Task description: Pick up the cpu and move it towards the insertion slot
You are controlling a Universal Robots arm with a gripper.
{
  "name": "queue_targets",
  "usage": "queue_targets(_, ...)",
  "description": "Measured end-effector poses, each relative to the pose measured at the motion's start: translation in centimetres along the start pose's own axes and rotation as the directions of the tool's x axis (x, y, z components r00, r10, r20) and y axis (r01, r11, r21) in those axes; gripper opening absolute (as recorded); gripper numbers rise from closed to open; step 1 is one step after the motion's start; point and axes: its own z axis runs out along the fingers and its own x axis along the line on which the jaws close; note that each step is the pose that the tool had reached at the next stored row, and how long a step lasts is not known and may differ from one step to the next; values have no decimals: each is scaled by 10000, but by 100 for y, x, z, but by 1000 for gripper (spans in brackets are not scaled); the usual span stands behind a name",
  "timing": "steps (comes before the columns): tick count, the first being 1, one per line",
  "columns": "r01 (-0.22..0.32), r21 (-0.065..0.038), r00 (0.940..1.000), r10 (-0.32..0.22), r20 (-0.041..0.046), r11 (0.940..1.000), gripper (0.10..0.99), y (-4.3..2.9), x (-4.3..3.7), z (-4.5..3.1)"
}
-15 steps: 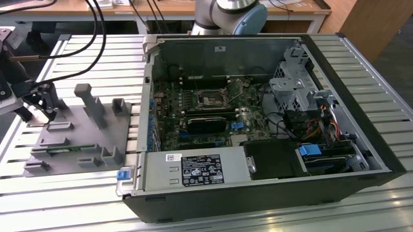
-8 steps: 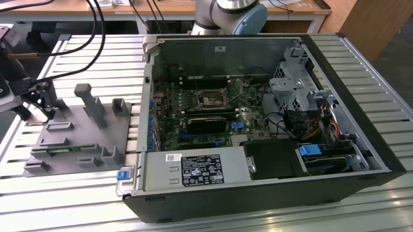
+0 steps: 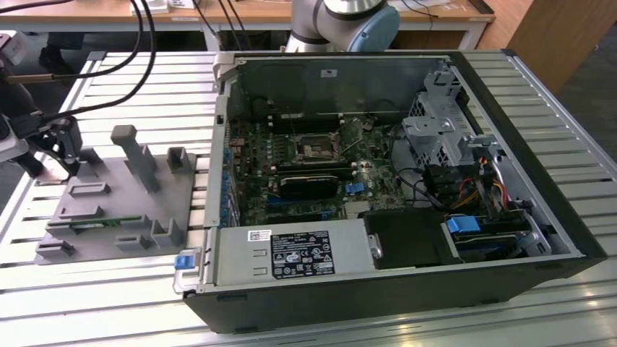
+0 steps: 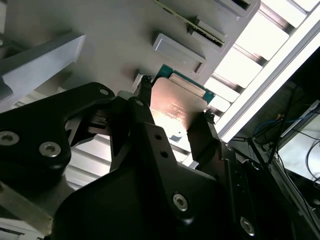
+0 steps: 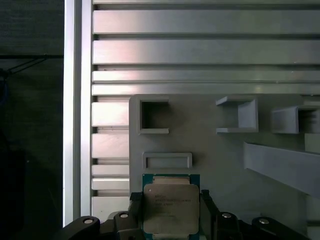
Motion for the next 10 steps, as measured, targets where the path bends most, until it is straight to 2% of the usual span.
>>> queue_targets(10,0,-1,10000,0,1,10000,537,4,0,-102)
